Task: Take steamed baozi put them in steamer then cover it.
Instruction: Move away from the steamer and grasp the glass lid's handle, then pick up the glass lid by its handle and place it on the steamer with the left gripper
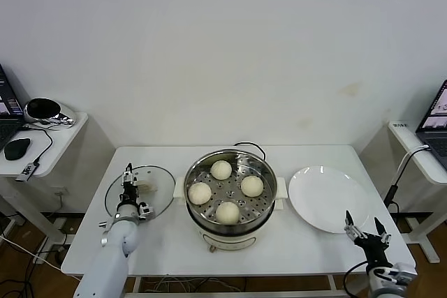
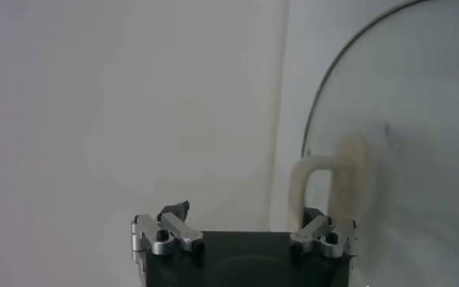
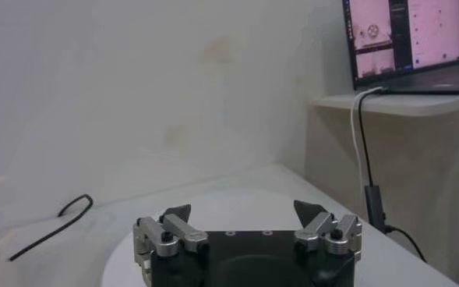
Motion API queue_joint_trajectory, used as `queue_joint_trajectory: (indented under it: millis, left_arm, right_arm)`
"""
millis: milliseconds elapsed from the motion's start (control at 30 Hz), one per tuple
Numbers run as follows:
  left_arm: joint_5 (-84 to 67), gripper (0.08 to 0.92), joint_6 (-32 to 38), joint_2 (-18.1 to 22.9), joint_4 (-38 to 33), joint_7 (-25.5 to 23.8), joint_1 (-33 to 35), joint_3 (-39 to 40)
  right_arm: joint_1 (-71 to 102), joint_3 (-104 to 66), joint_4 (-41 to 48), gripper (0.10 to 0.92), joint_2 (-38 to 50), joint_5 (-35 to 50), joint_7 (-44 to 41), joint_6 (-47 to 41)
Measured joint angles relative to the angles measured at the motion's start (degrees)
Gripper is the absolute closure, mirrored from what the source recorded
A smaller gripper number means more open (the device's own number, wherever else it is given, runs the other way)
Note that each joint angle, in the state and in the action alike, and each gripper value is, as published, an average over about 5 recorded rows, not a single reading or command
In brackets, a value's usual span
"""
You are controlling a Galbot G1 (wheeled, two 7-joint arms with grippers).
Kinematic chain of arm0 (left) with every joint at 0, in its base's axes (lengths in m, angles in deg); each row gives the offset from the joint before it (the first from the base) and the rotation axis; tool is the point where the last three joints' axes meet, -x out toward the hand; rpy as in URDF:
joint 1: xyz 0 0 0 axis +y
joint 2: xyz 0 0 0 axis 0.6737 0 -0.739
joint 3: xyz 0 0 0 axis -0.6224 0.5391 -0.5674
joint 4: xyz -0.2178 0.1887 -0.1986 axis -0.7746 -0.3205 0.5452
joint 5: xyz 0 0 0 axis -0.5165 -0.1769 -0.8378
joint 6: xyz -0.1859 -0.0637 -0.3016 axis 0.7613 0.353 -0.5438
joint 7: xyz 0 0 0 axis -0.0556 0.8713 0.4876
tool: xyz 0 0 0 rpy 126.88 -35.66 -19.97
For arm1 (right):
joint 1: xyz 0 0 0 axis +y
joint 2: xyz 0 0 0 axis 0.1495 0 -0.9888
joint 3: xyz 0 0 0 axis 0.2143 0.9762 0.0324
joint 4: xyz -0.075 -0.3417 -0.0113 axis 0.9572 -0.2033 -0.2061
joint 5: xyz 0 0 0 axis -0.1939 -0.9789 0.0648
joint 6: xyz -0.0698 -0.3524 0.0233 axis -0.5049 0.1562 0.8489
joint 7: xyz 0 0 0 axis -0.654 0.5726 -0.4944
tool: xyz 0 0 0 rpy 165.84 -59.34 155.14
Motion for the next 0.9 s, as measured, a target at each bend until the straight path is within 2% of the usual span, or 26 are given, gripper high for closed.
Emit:
queue_joint_trajectory:
  millis: [600,700,900]
  left_arm:
    - [1.5,0.803,0.4,-0.4,0.8,0.7,0.5,-0.7]
    - [1.2,0.856,-0.5,-0.7,-0.8,-0.1,1.3,-1.1]
    - [-0.9,0.862,-3.7,-1.4,-7.2,-2.4,4.2,-2.2]
  right_arm:
    - [0.2,-0.3,-1.0,0.203,-0.1,-0.3,0.2,0.0]
    - [0.0,-0.2,-1.0,0.203,0.0,-0.2,0.2,0.0]
    - [-0.6,-0.1,-1.4,0.203,0.0,0.2,0.2,-0.2]
